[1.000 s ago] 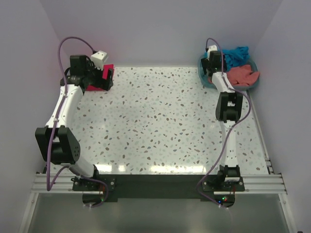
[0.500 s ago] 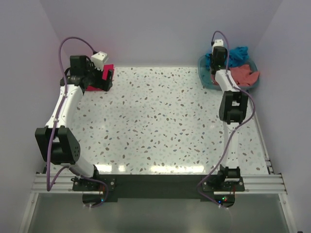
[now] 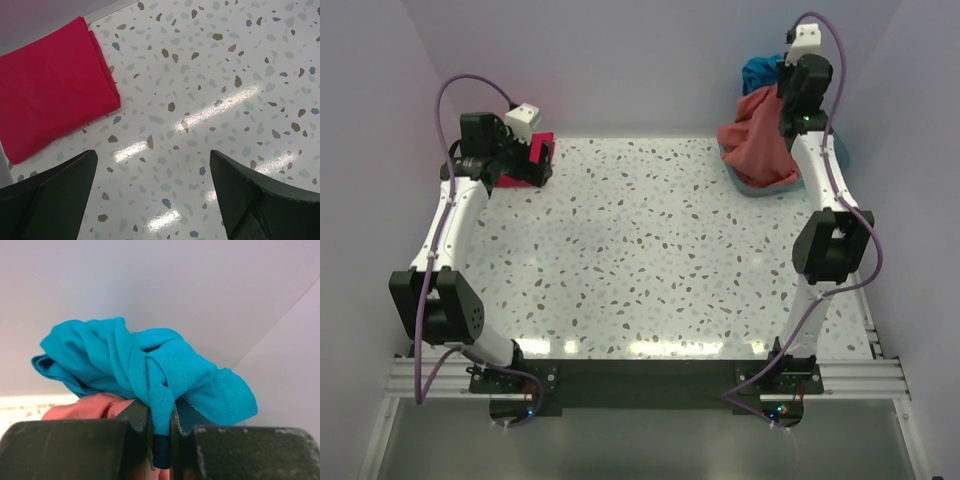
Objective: Fold and stack the t-shirts
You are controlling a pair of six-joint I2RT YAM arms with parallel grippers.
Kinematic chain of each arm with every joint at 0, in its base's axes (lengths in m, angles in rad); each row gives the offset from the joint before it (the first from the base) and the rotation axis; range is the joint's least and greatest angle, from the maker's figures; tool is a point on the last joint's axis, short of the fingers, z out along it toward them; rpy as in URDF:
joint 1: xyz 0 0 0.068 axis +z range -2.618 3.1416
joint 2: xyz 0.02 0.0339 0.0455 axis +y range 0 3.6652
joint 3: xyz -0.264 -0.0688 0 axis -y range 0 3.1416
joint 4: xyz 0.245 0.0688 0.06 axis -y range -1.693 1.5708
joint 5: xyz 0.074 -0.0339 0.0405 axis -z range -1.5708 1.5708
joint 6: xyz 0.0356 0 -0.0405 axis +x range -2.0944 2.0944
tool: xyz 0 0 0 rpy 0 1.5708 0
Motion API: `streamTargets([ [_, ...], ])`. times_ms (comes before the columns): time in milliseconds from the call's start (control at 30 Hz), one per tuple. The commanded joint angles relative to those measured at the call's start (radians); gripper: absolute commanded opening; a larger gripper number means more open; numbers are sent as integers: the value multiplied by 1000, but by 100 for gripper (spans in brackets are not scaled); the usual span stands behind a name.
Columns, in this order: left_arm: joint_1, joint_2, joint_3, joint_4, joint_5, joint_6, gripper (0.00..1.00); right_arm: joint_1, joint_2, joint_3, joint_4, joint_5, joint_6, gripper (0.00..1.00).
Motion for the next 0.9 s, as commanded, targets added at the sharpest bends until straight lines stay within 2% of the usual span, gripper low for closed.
streamTargets([
  [0,-1,-59,-21,34,12,-3,100,2,-20,-118,58,-12,-72,0],
  [100,-1,-80,-49,36,5,12,100,-25,-32,-208,39,-1,-112,0],
  [267,-1,-90,-64,34,-17,35,100,-73,-52,-268,-161,-84,-108,0],
  [333,-1,-85,-64,33,-17,35,100,-90,-39,-223,-259,-146,-90,19],
  [367,-1,-84,-61,31,-14,35,100,-98,-19,-198,-288,-180,-61,34],
  [400,-1,-78,-60,30,-11,35,100,-105,-9,-172,-310,-200,-42,61],
  [433,-1,-74,-58,28,-3,37,100,-105,3,-123,-334,-214,-22,67],
  [567,-3,-47,-40,21,6,38,100,-105,102,23,-394,-288,72,87],
  [700,-1,-32,-29,15,2,41,100,-102,204,182,-446,-331,111,98],
  [867,-1,-16,-29,8,-1,47,100,-73,285,313,-459,-365,133,99],
])
